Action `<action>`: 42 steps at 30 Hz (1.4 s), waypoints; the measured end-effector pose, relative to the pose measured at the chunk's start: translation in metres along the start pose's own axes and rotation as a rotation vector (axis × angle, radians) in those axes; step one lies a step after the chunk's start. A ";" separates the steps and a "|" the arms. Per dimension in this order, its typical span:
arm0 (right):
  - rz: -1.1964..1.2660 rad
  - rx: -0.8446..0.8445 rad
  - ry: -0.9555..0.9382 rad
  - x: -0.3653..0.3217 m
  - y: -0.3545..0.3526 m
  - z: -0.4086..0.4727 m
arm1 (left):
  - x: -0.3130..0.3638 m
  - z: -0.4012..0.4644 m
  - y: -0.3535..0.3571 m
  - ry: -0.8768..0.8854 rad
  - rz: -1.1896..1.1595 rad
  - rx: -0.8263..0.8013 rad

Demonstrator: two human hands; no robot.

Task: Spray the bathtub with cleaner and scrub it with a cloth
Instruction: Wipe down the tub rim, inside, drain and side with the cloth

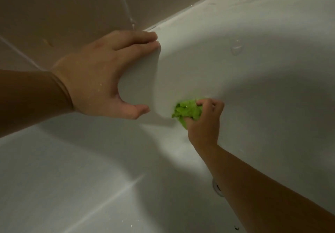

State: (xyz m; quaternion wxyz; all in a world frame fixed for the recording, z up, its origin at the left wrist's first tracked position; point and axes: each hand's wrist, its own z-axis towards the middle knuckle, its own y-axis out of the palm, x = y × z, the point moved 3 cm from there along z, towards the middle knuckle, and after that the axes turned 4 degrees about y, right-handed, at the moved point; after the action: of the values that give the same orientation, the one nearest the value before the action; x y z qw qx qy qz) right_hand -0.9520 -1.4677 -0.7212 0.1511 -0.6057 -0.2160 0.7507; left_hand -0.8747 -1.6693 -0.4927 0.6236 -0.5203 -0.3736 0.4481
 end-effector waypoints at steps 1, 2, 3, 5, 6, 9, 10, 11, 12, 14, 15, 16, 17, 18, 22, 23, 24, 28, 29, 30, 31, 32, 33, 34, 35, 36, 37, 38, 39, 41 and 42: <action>-0.085 -0.043 0.050 0.023 0.006 -0.004 | 0.000 0.002 0.000 0.002 0.002 0.001; -0.155 -0.068 0.077 0.042 0.009 -0.007 | 0.000 0.003 0.000 0.008 0.004 0.005; -0.206 -0.076 0.090 0.057 0.012 -0.009 | 0.000 0.004 0.001 0.013 0.008 0.008; -0.242 -0.066 0.125 0.073 0.015 -0.012 | -0.001 0.005 0.002 0.017 0.020 0.005; -0.236 -0.059 0.151 0.074 0.015 -0.011 | -0.002 0.005 0.003 0.018 0.023 0.000; -0.137 -0.010 0.183 0.056 0.008 0.000 | 0.000 0.009 0.003 0.020 0.011 0.003; -0.089 0.020 0.163 0.045 0.002 0.007 | 0.001 0.010 0.002 0.022 0.007 0.008; -0.041 0.055 0.147 0.032 -0.005 0.014 | 0.001 0.011 0.002 0.027 0.000 0.010; 0.004 0.098 0.131 0.019 -0.014 0.021 | 0.001 0.013 0.003 0.034 -0.008 0.011; 0.093 0.192 0.110 -0.012 -0.035 0.037 | 0.001 0.016 0.004 0.041 -0.023 0.014; 0.136 0.243 0.100 -0.028 -0.046 0.044 | 0.001 0.017 0.004 0.044 -0.027 0.019; 0.176 0.299 0.082 -0.045 -0.057 0.051 | 0.001 0.019 0.005 0.048 -0.030 0.023; 0.212 0.358 0.052 -0.062 -0.067 0.057 | 0.001 0.020 0.005 0.047 -0.032 0.029; 0.243 0.410 0.015 -0.076 -0.076 0.063 | 0.001 0.022 0.006 0.044 -0.031 0.034; 0.207 0.449 -0.081 -0.093 -0.085 0.075 | 0.003 0.028 0.008 0.025 -0.035 0.032; 0.190 0.428 -0.066 -0.084 -0.081 0.073 | 0.003 0.030 0.008 0.021 -0.040 0.028; 0.178 0.399 -0.034 -0.072 -0.076 0.068 | 0.003 0.032 0.008 0.021 -0.041 0.023; 0.141 0.294 0.110 -0.030 -0.068 0.052 | 0.003 0.037 0.011 0.026 -0.051 0.015; 0.134 0.290 0.114 -0.030 -0.071 0.053 | 0.003 0.037 0.011 0.024 -0.049 0.015; 0.131 0.297 0.101 -0.034 -0.076 0.055 | 0.003 0.038 0.011 0.020 -0.048 0.016; 0.131 0.314 0.076 -0.043 -0.082 0.060 | 0.003 0.039 0.012 0.018 -0.047 0.017; 0.129 0.336 0.040 -0.054 -0.089 0.065 | 0.003 0.040 0.012 0.016 -0.046 0.019; 0.121 0.357 -0.001 -0.066 -0.097 0.071 | 0.002 0.042 0.012 0.017 -0.044 0.018; 0.097 0.370 -0.046 -0.078 -0.104 0.076 | 0.002 0.044 0.013 0.019 -0.042 0.013; 0.062 0.376 -0.095 -0.090 -0.112 0.081 | 0.002 0.045 0.013 0.020 -0.041 0.009; 0.024 0.375 -0.147 -0.099 -0.119 0.085 | 0.002 0.047 0.014 0.021 -0.037 0.009; -0.013 0.368 -0.200 -0.106 -0.124 0.088 | 0.003 0.048 0.014 0.016 -0.029 0.011; -0.052 0.358 -0.253 -0.111 -0.130 0.091 | 0.004 0.050 0.015 0.007 -0.020 0.015; -0.094 0.347 -0.300 -0.114 -0.135 0.093 | 0.005 0.051 0.015 -0.001 -0.012 0.018; -0.141 0.327 -0.361 -0.116 -0.145 0.097 | 0.007 0.054 0.014 -0.011 -0.002 0.021; -0.138 0.312 -0.372 -0.117 -0.150 0.098 | 0.009 0.056 0.014 -0.013 0.002 0.017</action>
State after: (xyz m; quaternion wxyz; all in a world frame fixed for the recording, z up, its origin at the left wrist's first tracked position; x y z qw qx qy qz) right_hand -1.0275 -1.4098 -0.5299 0.2513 -0.4105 -0.1625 0.8613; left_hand -0.9261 -1.6428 -0.4963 0.6249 -0.5126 -0.3734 0.4553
